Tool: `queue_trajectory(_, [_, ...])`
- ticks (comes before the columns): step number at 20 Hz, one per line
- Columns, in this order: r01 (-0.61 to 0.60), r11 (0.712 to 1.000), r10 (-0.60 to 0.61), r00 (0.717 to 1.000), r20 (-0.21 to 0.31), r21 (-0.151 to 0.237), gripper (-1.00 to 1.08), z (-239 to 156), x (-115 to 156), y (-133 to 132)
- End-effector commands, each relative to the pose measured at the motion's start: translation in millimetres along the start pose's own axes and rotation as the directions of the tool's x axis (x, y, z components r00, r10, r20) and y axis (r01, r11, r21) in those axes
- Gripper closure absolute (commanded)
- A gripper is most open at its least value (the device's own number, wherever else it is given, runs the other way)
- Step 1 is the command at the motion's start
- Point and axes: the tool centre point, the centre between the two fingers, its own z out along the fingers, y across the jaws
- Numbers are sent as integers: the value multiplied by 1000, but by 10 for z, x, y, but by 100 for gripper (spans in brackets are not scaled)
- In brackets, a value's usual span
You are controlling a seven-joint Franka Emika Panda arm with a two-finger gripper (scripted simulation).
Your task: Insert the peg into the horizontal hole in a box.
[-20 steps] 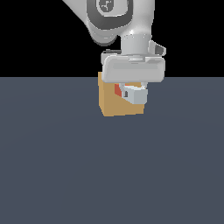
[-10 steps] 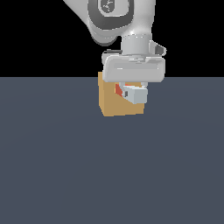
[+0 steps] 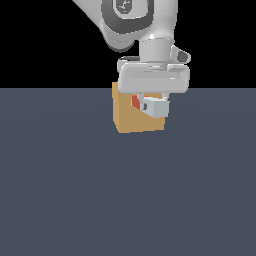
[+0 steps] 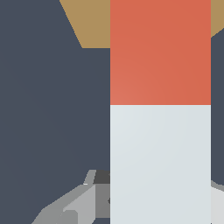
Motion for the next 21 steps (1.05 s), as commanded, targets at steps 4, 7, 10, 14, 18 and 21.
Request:
queue_trajectory(4, [1,1000,-1,1000,0,-5,108,-27,214,3])
queue_trajectory(7, [1,1000,-1,1000,0,-6,108,-34,450,1])
queue_trajectory(10, [1,1000,-1,1000,0,-7,108,-37,742,0])
queue_trajectory(14, [1,1000,-1,1000,0,-8,108,-44,1020,1])
queue_trajectory(18, [1,1000,-1,1000,0,-8,108,-44,1151,12])
queue_trajectory(21, [1,1000,-1,1000,0,-9,108,-48,1159,21])
